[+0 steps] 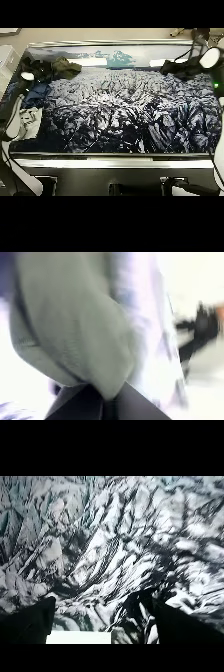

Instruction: Fold the clothes and pants, and hang the long-sleeved shirts on hangers.

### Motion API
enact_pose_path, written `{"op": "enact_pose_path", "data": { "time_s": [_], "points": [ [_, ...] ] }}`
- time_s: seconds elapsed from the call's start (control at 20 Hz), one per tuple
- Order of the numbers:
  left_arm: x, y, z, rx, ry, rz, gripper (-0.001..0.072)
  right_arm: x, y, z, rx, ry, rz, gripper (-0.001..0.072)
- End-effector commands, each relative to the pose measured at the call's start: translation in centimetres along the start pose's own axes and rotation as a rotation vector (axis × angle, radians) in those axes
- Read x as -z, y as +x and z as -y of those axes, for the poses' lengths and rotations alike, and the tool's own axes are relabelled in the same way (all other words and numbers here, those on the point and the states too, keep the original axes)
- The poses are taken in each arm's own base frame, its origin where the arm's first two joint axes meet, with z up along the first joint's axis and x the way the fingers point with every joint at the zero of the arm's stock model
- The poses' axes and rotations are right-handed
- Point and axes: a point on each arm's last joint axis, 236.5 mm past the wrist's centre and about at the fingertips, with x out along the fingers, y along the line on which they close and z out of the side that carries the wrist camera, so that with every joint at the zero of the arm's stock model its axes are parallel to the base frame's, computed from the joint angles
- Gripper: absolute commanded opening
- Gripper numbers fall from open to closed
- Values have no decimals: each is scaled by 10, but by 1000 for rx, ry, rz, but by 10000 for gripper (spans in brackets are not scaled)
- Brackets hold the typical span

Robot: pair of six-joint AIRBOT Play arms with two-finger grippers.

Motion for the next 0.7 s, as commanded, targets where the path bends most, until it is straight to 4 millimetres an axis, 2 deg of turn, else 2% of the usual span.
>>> {"op": "enact_pose_path", "data": {
  "time_s": [0.0,0.1,0.15,0.2,0.25,0.35,0.45,0.55,0.65],
  "points": [
    [10,-88,141,195,673,-34,18,-54,-71,8,86,-122,240,672],
    [34,-166,212,250,884,-39,18,-75,-118,1,86,-138,368,672],
    [53,-206,240,272,978,-44,18,-78,-138,-2,79,-140,410,672],
    [76,-237,258,286,1028,-75,18,-79,-153,-5,75,-142,432,672],
    [109,-263,267,295,1062,-146,19,-76,-164,-6,75,-143,439,673],
    [184,-293,258,291,1081,-354,19,-66,-178,-6,77,-141,423,673],
    [265,-301,240,305,1101,-565,20,-48,-181,-3,86,-137,359,673],
    [332,-290,216,308,1126,-679,20,-23,-173,4,104,-130,245,674],
    [396,-265,172,235,1066,-774,20,7,-163,13,131,-121,105,673]
  ]
}}
